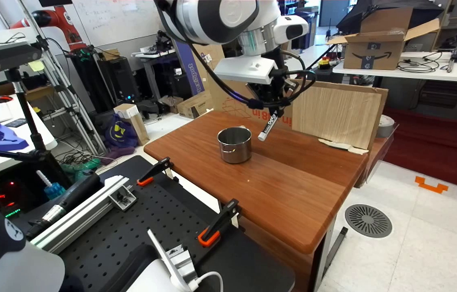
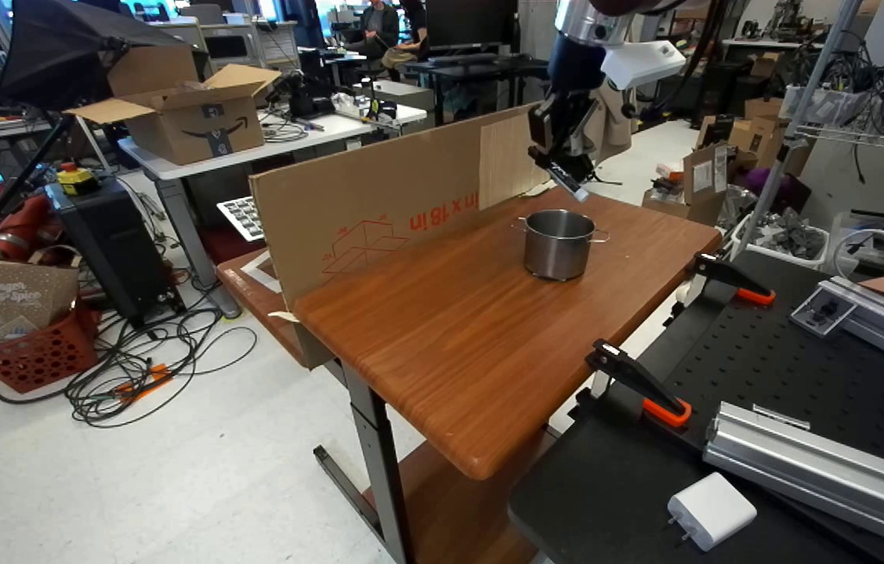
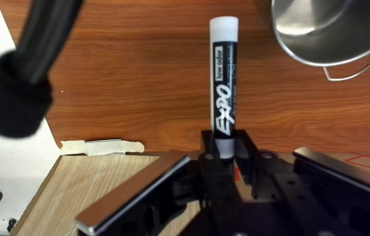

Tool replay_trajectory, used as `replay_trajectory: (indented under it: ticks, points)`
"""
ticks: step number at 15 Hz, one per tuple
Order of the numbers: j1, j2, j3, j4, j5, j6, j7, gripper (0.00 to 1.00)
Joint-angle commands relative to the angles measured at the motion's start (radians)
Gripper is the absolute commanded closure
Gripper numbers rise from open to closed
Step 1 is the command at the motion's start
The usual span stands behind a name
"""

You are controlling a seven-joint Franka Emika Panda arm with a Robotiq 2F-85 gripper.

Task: Pick up the pen from the table and put it in the silver pot.

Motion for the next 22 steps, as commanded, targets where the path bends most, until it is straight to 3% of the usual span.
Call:
replay_trajectory:
  ticks: [1, 11, 22]
  points:
    - [0.011, -0.061, 0.007, -0.080, -0.040, 0.086, 0.007, 0.95]
    - [0.062, -0.088, 0.030, -0.125, -0.087, 0.107, 0.009, 0.95]
    - [0.028, -0.044, 0.112, -0.143, -0.052, 0.094, -0.097, 0.95]
